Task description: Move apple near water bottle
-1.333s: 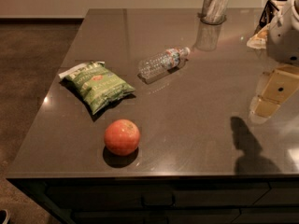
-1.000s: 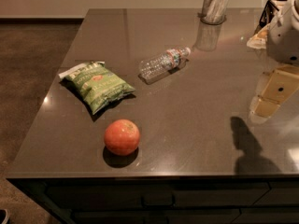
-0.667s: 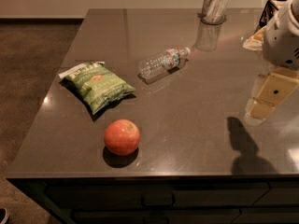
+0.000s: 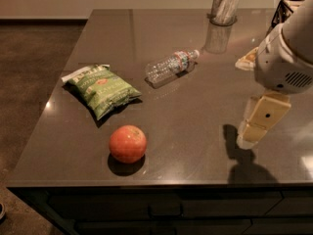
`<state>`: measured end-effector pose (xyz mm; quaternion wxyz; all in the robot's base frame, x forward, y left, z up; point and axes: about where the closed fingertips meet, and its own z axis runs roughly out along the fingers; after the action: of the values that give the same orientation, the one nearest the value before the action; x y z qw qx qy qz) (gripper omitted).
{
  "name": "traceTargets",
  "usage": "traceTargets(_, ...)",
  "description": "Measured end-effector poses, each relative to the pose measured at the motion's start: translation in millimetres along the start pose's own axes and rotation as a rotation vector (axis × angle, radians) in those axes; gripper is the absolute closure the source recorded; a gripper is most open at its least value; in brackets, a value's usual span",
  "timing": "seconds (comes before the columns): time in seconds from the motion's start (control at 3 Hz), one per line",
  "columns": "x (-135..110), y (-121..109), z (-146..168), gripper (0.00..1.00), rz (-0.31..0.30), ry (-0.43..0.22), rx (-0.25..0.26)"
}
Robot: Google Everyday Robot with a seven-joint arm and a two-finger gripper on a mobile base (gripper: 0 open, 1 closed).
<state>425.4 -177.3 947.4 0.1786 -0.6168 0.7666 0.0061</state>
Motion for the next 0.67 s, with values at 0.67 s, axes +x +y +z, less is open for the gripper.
traceTargets(0.67, -30.1, 23.6, 47.5, 0.00, -0.048, -0.041, -0.061)
